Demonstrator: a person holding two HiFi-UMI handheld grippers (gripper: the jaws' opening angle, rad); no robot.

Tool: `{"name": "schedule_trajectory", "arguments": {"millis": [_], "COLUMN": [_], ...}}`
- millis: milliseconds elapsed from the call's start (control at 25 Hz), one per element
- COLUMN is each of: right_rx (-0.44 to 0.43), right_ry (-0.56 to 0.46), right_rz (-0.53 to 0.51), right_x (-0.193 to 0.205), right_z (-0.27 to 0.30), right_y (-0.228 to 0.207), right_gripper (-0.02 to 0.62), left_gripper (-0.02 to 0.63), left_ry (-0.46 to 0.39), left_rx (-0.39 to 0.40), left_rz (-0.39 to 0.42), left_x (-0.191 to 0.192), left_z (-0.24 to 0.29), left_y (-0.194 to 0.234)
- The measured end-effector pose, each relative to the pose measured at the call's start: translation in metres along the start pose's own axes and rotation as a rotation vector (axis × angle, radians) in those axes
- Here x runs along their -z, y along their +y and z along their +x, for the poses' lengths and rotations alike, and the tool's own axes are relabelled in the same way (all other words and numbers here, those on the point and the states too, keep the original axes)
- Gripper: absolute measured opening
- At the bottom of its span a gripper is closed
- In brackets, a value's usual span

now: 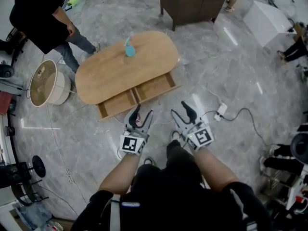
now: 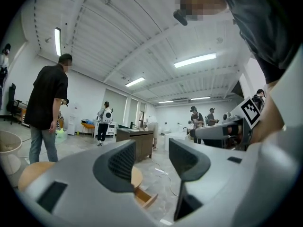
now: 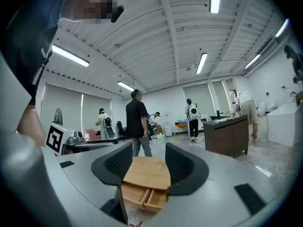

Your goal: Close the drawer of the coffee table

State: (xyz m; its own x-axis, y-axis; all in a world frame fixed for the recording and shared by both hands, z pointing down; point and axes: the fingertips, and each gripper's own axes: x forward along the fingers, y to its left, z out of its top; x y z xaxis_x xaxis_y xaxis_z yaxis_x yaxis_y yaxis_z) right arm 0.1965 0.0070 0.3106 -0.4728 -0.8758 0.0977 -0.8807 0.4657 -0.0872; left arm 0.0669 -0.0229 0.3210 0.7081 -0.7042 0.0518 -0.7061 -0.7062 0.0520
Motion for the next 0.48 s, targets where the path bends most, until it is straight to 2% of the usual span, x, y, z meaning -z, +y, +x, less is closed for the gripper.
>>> {"name": "schedule_trajectory", "arguments": {"millis": [200,320,480], "right_rx": [-0.060,-0.093,-0.113], "right_ry": [0.042,0.037,0.078], "right_rz": [0.015,0.026,0.024], "right_x": [0.020,0.029,0.058], "right_z": [0.021,0.029,0.038], "right_y": [-0.028,-0.042,-0.062], "right_gripper": [0.210,0.210,0.210], "left_gripper": [0.216,0.216,0.216], "left_ry": [-0.005,0.009,0.017], "left_rx": [-0.070,-0.093,-0.113], "left_rz": [-0.023,-0.025,-0.029], "left_x": [0.020,0.036,0.057], "left_z": [0.035,0.049,0.069], "left_y": [-0.001,-0.006,-0.006]}}
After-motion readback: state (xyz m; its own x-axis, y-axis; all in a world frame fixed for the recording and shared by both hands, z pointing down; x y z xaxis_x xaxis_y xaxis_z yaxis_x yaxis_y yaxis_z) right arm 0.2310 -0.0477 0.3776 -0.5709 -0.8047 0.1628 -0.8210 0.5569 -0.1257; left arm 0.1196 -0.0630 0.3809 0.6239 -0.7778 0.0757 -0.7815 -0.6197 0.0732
